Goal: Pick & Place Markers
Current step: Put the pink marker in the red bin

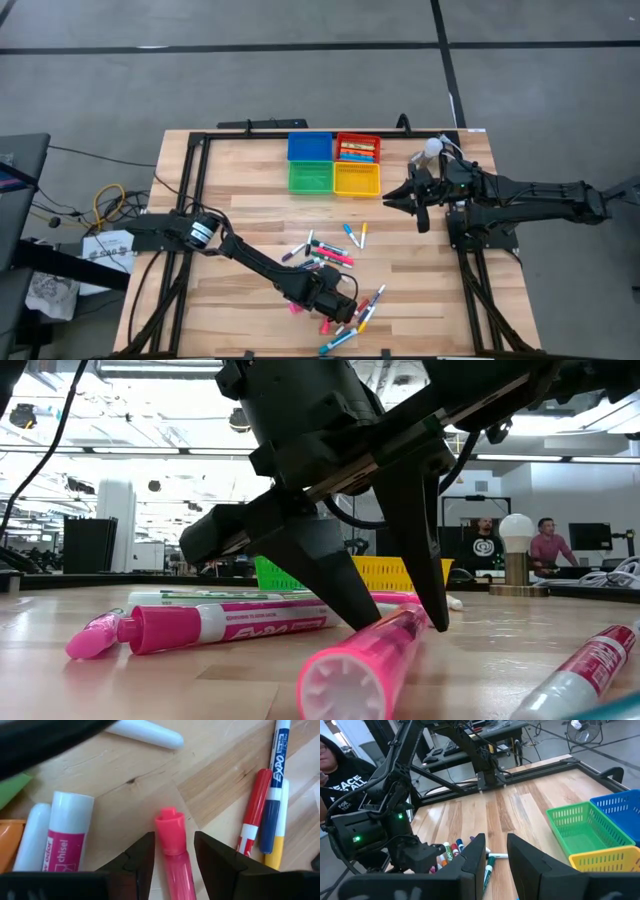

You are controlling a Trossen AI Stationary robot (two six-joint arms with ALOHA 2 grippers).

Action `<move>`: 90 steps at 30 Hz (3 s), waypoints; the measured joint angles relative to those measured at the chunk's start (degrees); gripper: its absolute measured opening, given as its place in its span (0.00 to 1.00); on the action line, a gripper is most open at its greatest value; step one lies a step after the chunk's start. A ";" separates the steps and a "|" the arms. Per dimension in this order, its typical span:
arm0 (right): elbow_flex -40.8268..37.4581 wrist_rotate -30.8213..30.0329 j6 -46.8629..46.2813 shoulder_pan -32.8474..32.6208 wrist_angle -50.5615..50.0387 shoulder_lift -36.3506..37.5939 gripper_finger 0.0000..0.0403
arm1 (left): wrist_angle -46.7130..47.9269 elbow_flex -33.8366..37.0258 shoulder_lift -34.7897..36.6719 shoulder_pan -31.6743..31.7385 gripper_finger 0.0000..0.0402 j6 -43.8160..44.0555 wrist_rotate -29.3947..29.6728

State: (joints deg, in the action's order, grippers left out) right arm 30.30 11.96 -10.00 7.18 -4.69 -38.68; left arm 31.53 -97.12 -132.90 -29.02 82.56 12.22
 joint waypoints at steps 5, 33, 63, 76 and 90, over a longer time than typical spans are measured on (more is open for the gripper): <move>0.00 -0.02 -0.02 0.00 0.00 0.00 0.17 | -0.87 0.00 -0.01 0.23 0.34 -0.02 -4.11; 0.00 -0.04 -0.04 0.02 0.43 0.00 0.17 | 1.14 1.18 0.31 2.32 0.19 4.90 -16.93; 0.02 -0.10 0.57 0.07 0.66 0.00 0.17 | 7.28 1.99 6.02 3.80 0.19 6.47 -7.22; 0.02 -0.08 0.57 0.07 0.66 0.01 0.17 | 5.27 1.79 6.85 3.68 0.19 6.45 -7.98; 0.02 -0.06 0.55 0.07 0.46 0.02 0.17 | 2.69 1.62 19.55 3.47 0.19 -4.87 8.13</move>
State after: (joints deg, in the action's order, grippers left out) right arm 30.33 11.90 -9.45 7.25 -4.23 -38.65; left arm 34.22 -95.50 -113.35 -25.55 77.69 20.34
